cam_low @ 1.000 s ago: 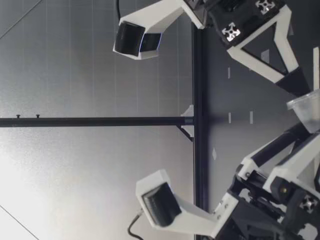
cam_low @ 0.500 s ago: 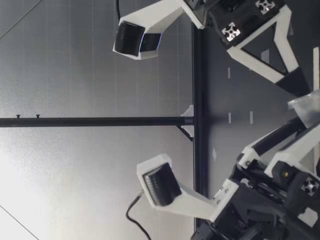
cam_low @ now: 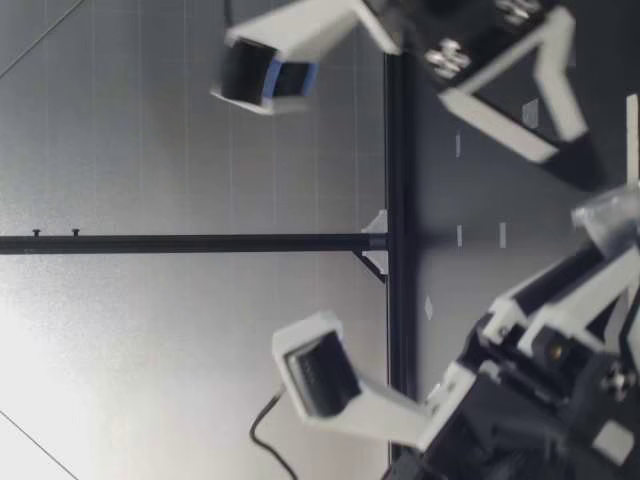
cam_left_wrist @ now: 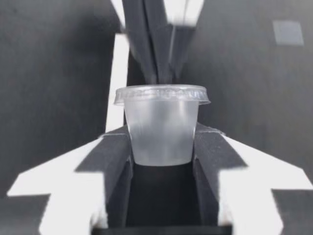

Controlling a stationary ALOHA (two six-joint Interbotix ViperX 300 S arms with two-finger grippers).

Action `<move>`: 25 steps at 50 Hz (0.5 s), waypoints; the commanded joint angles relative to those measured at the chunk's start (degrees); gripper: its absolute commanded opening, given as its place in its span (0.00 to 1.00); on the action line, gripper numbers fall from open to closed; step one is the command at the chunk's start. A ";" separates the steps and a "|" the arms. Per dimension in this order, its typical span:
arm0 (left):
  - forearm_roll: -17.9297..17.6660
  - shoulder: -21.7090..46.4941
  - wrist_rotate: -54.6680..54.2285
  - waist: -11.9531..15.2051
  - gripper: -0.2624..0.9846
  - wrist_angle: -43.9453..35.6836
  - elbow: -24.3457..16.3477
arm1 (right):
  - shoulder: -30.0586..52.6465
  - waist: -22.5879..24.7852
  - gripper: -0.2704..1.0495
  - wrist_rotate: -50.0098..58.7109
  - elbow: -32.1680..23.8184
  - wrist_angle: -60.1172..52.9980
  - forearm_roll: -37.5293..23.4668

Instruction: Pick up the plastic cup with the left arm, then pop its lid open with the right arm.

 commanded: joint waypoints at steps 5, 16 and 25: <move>0.00 -7.56 0.88 -0.09 0.44 -4.92 3.43 | -16.79 0.18 0.33 0.44 3.69 -0.53 0.35; -0.09 -16.52 4.75 0.79 0.44 -19.51 7.73 | -24.08 0.18 0.78 13.97 9.67 -3.87 9.76; -1.85 -17.93 11.51 2.11 0.44 -28.21 9.05 | -18.11 0.18 0.73 36.21 13.27 -27.51 7.73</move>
